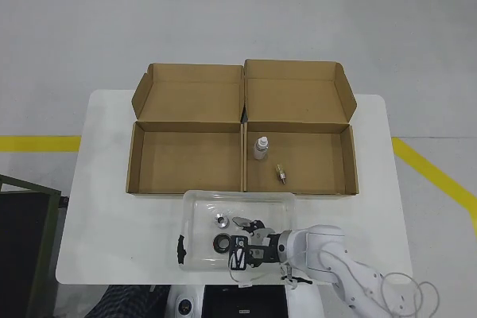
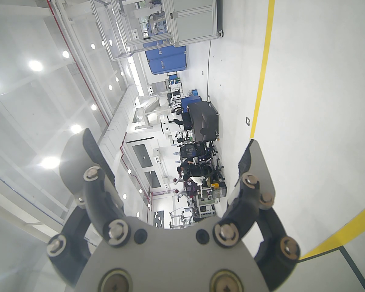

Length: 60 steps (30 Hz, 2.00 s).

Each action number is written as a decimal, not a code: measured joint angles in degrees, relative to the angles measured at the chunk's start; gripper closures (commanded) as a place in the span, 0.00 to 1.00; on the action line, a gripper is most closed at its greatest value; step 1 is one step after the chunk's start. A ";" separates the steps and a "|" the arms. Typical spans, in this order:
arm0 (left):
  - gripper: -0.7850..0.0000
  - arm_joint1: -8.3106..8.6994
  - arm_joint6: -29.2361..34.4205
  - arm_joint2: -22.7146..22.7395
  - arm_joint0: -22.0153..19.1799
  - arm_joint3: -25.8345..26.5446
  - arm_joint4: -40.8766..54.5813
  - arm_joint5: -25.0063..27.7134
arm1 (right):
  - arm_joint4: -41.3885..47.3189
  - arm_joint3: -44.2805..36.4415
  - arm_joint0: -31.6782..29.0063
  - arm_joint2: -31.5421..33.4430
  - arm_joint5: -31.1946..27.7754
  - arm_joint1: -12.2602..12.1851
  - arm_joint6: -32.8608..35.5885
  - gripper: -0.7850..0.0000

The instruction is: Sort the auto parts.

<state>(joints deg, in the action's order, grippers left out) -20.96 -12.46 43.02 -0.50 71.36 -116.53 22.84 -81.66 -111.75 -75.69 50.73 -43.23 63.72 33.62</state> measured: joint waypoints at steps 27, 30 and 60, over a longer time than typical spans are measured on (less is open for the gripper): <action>0.00 0.00 0.00 0.00 0.00 0.00 0.00 0.00 | 3.92 6.36 9.72 -10.62 0.96 3.28 4.48 0.52; 0.00 0.00 0.00 0.00 0.00 0.00 0.00 0.00 | 4.40 6.79 10.37 -11.19 0.69 3.52 4.28 0.56; 0.00 0.00 0.00 0.00 0.00 0.00 0.00 0.00 | 8.52 0.38 5.62 -2.30 -3.56 0.90 -6.21 1.00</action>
<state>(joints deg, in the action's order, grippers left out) -20.96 -12.46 43.02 -0.50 71.36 -116.53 22.84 -73.14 -111.37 -70.07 48.44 -46.79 64.62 27.41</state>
